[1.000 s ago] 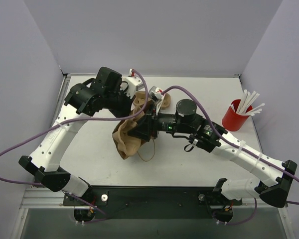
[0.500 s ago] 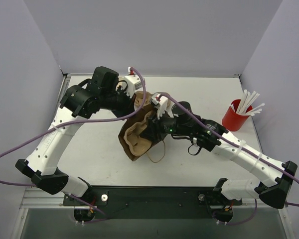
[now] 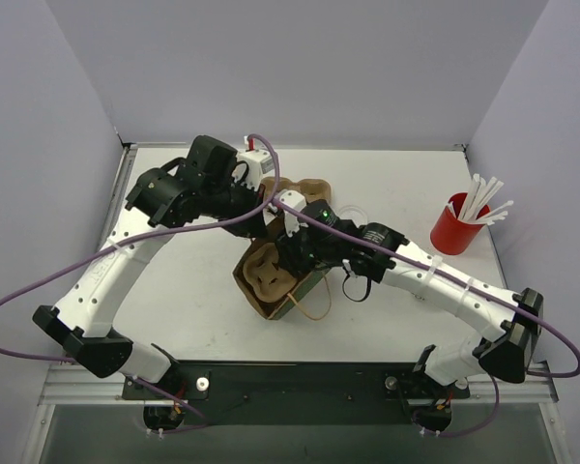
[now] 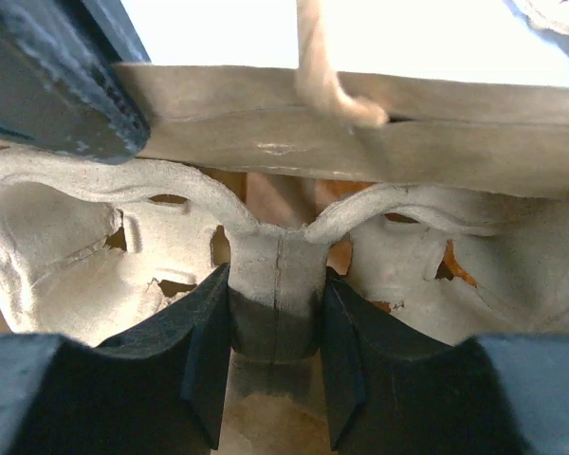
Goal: Pack the takeout coffee
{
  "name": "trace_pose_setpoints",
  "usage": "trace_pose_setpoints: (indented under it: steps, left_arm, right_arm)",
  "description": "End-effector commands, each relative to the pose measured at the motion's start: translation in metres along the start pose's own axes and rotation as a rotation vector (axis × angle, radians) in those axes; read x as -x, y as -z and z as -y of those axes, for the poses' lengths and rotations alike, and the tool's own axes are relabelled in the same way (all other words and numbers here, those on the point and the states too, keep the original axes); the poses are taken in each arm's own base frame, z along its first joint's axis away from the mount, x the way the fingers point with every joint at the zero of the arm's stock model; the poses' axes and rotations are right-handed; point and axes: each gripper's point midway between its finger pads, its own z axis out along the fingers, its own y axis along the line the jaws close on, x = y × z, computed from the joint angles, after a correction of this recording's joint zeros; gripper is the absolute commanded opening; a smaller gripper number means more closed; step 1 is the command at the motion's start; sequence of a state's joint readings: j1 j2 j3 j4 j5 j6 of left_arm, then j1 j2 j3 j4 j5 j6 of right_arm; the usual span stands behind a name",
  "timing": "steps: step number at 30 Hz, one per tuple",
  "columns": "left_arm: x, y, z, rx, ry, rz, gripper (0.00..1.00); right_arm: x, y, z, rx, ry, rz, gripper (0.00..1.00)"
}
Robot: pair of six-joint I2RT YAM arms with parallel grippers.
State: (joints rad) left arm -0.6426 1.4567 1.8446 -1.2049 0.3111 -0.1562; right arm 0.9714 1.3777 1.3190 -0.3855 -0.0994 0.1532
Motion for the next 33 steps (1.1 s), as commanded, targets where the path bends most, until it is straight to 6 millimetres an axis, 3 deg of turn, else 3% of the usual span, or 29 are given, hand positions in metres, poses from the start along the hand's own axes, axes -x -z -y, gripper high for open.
trace_pose_setpoints:
  steps: [1,7,9,10,16,21,23,29,32,33]
  left_arm:
    - [0.009,0.002,0.009,-0.017,0.097,0.062,0.0]
    - [0.009,-0.015,0.011,-0.041,0.253,0.078,0.0]
    - [0.021,-0.017,0.013,-0.066,0.32,0.137,0.0]
    - [0.018,-0.019,0.011,-0.07,0.353,0.142,0.0]
    - [0.03,-0.016,-0.016,0.079,0.452,0.219,0.0]
    - [0.034,-0.01,-0.022,0.124,0.358,0.209,0.0]
    - [0.035,-0.009,-0.033,0.195,0.318,0.206,0.0]
    - [0.028,-0.01,-0.041,0.235,0.167,0.098,0.0]
    - [0.026,-0.01,-0.055,0.311,0.14,0.054,0.0]
    - [0.024,-0.013,-0.058,0.317,0.141,0.036,0.07]
  right_arm:
    - [-0.001,0.0,0.02,-0.124,0.071,-0.04,0.3]
    - [-0.024,-0.011,0.025,-0.147,0.083,-0.106,0.28]
    - [-0.032,-0.012,0.029,-0.164,0.086,-0.124,0.28]
    - [-0.034,-0.013,0.029,-0.164,0.086,-0.127,0.28]
    - [-0.047,-0.017,0.027,-0.142,0.089,-0.161,0.27]
    - [-0.055,-0.024,0.023,-0.119,0.085,-0.189,0.27]
    - [-0.06,-0.027,0.017,-0.081,0.085,-0.205,0.27]
    - [-0.07,-0.037,0.02,-0.074,0.083,-0.254,0.27]
    - [-0.071,-0.041,0.02,-0.073,0.083,-0.271,0.27]
    - [-0.068,-0.042,0.018,-0.07,0.082,-0.267,0.27]
